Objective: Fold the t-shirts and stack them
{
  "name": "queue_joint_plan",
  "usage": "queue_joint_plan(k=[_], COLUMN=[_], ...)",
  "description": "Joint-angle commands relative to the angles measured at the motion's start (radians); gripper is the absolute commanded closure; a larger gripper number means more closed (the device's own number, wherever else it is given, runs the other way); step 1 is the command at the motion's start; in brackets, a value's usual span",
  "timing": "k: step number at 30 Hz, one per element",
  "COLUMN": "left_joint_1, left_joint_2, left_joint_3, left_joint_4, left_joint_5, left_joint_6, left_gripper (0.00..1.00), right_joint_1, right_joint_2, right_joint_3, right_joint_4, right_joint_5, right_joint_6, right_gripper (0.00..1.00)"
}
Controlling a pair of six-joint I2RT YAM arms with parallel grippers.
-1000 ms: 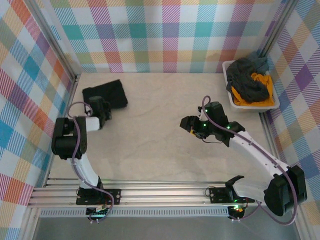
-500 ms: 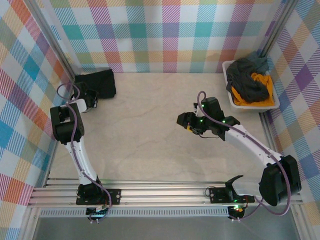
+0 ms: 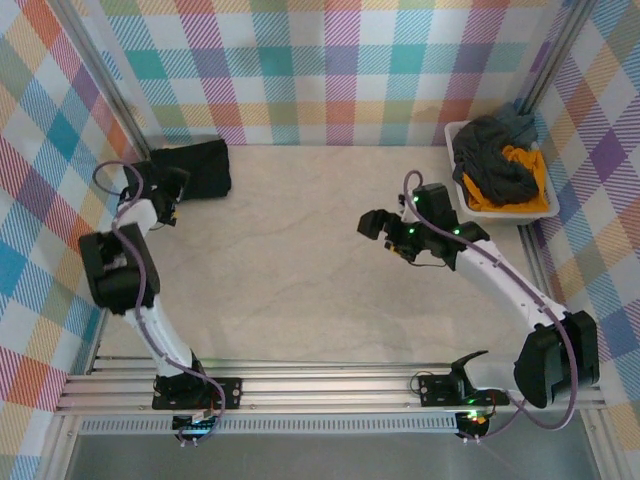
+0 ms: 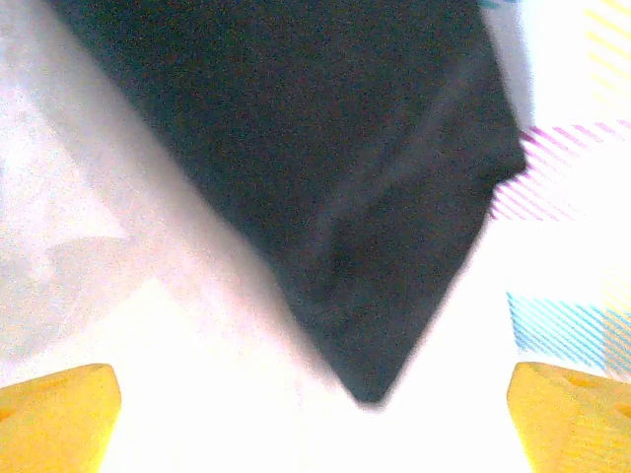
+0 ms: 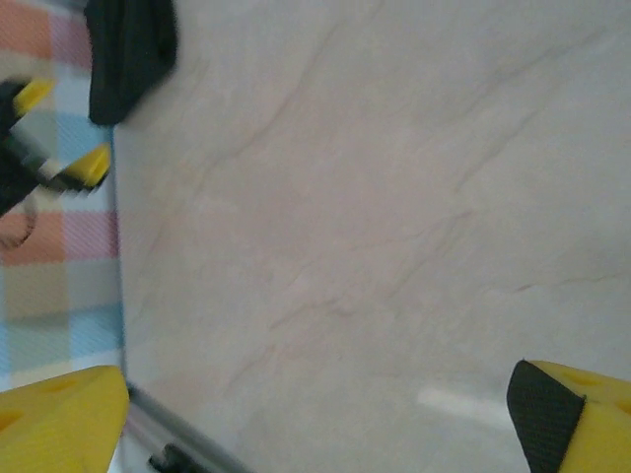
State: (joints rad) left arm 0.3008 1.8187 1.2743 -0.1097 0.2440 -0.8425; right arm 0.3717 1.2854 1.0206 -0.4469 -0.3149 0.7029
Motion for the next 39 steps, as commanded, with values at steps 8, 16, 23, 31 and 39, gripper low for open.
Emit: queue_joint_plan(k=[8,16,23,31,39], left_joint_1=[-0.115,-0.259,-0.301,-0.324,-0.388], left_joint_2=[-0.718,-0.841,-0.624,-0.375,-0.25], left_joint_3=[-0.344,-0.818,-0.889,-0.868,-0.875], left_joint_4=[-0.31,0.279,0.584,0.821,0.971], left_joint_5=[-0.519,-0.56,-0.579,-0.523,-0.502], left_joint_6=[-0.014,0.449,0.624,0.731,0.83], left_gripper=[0.0,0.0,0.0,0.0,0.0], right_joint_1=[-0.09,-0.161,-0.259,-0.329,-0.372], right_joint_2=[-0.245,-0.209,-0.091,0.109,0.248], right_joint_3=[-0.204,-0.475,-0.635,-0.599,-0.617], right_joint_4=[0.137,0.491,0.913,1.126,1.287], right_joint_5=[0.637,0.654,0.512,0.329,0.295], right_joint_6=[-0.282,-0.539,-0.597,-0.71,-0.685], right_gripper=[0.0,0.0,0.0,0.0,0.0])
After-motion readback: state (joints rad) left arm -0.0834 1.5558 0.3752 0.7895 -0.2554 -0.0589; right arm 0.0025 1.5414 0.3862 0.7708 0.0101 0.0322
